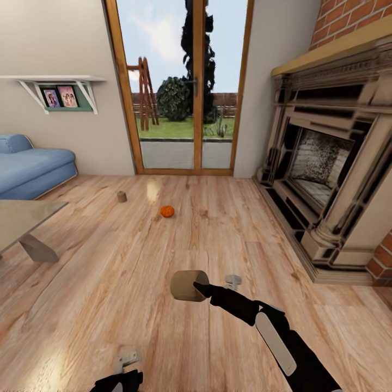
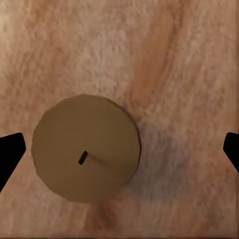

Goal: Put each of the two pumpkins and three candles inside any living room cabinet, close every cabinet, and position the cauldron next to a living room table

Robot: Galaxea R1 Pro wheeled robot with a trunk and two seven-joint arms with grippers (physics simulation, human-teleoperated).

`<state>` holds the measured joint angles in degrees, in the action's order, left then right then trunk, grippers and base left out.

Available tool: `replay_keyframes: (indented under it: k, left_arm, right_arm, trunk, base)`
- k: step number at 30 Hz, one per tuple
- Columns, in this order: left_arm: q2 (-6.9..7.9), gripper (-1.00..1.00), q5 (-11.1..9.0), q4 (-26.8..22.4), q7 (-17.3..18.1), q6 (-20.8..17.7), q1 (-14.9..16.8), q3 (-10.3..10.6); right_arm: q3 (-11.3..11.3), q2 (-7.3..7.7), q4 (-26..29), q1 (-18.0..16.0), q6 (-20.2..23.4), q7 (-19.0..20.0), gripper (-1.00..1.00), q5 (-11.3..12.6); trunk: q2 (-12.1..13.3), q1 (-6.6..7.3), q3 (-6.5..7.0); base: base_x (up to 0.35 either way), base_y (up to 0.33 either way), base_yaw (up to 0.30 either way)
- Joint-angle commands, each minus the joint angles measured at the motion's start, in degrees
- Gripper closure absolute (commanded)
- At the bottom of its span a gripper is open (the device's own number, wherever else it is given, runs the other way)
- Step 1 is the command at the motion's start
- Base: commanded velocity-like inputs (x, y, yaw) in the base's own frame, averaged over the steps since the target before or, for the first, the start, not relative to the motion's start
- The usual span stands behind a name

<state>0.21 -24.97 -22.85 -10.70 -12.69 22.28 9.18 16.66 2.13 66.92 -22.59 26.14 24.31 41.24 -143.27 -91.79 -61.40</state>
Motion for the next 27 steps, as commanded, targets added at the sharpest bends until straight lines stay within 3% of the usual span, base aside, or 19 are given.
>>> replay_keyframes:
  k: [1, 11, 27]
  left_arm:
    - [-0.27, -1.00, -0.4, -0.1, -0.5, 0.0, 0.0, 0.3]
    - [-1.86, -1.00, -0.3, 0.2, -0.8, 0.8, 0.0, 0.4]
    - [-1.39, -1.00, -0.5, 0.2, -0.8, 2.1, 0.0, 0.2]
  right_arm:
    - [0.0, 0.06, 0.1, -0.1, 0.3, -0.1, 1.00, 0.6]
    - [0.0, 0.16, 0.1, 0.0, 0.3, -0.1, 1.00, 0.6]
    - [0.0, -0.14, -0.5, 0.0, 0.3, -0.1, 1.00, 0.6]
  trunk:
    - [0.0, -0.01, -0.28]
    - [-0.2, -0.27, -2.49]
    - [-0.2, -0.27, -2.49]
  base:
    - [0.000, 0.000, 0.000]
    - [0.000, 0.000, 0.000]
    - [0.000, 0.000, 0.000]
